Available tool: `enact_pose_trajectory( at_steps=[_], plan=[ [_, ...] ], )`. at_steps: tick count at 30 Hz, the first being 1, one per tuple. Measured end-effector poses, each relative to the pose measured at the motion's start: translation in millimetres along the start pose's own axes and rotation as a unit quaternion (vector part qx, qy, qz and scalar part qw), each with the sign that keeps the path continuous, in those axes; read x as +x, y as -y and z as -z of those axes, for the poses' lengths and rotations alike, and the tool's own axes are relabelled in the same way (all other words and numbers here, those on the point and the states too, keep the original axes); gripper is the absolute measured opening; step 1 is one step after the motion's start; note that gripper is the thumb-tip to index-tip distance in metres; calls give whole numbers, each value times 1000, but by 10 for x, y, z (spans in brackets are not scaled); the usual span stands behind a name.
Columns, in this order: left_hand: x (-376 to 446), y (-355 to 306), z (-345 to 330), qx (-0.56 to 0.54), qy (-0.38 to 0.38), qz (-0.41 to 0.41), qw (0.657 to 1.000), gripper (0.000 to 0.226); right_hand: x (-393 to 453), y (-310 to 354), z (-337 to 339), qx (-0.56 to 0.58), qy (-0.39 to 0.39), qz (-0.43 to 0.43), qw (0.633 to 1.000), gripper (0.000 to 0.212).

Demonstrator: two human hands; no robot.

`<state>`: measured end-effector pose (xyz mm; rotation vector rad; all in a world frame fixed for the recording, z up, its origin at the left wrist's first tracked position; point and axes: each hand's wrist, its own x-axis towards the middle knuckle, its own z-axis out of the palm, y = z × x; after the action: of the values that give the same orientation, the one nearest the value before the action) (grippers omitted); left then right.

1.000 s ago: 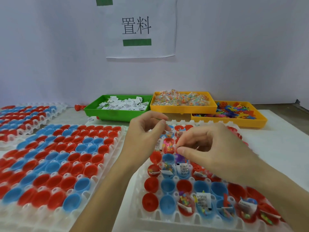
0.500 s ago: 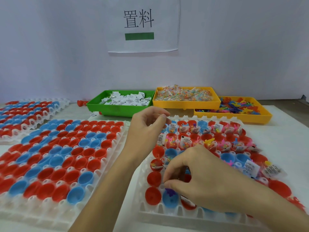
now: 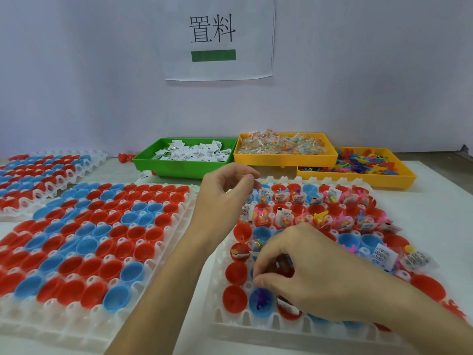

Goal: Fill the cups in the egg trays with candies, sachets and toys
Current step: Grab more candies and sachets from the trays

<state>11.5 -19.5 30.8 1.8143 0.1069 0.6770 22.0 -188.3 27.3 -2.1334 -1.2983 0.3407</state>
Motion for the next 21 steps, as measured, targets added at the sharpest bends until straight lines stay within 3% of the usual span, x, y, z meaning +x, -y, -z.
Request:
enact_pose_trajectory(
  at_steps=[10,16,21],
  plan=[
    [44,67,36,-1,-20,4,1000,22,0,-37,120,-23,-45,10,999,10],
    [119,302,74,30,-104,79,991,24,433,-361,847,-39,-175,-63,982,12],
    [149,441,107,36,-133,106,985,23,1221,-918,1265,-76,-237,-191,949,20]
  ],
)
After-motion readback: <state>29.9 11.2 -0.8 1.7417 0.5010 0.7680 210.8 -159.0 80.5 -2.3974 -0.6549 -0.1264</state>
